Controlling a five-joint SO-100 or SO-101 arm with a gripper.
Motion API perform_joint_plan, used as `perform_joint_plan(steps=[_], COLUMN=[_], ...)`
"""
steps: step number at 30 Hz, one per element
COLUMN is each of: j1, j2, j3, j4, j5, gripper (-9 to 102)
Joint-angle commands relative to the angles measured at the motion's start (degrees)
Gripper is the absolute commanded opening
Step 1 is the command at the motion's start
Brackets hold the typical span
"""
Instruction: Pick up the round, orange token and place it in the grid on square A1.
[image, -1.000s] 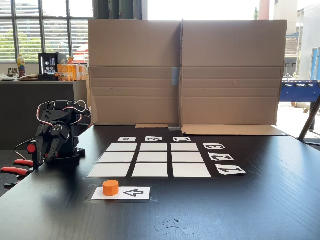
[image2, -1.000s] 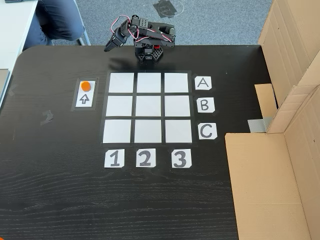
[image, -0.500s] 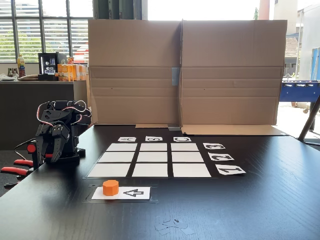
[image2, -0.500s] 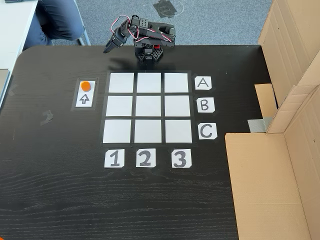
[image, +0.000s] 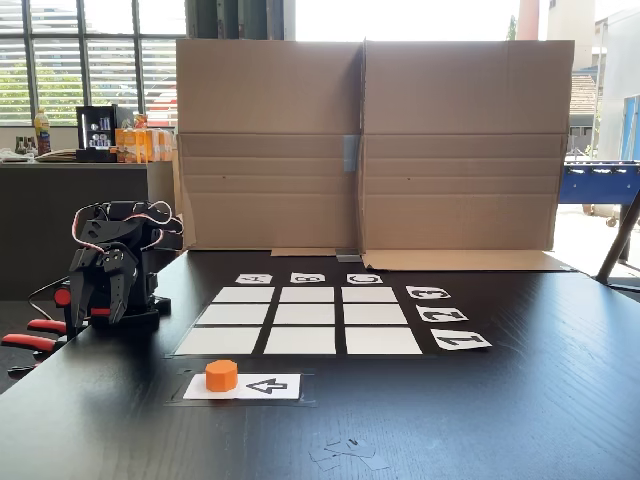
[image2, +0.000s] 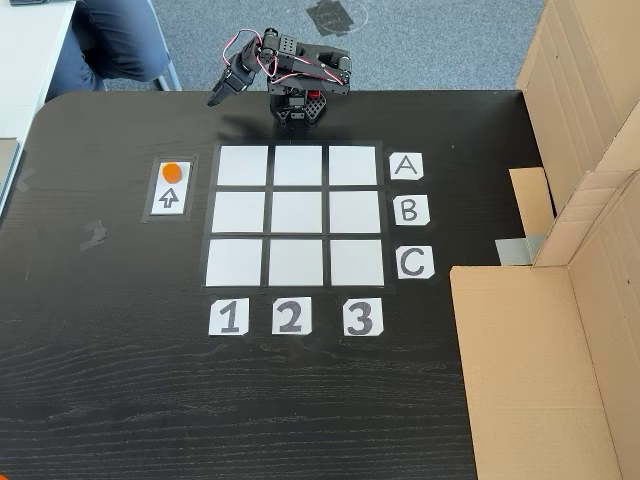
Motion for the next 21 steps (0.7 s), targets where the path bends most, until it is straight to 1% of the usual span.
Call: perform_joint_plan(steps=[1, 10, 21], j1=[-1.1, -2.2, -7.1], j2=[-5.4, -28.4, -56.7], j3=[-6.9, -25.4, -50.5], j4=[0.7, 1.2, 1.5], j5=[-0.1, 0.2, 5.4], gripper=[18, 18, 19])
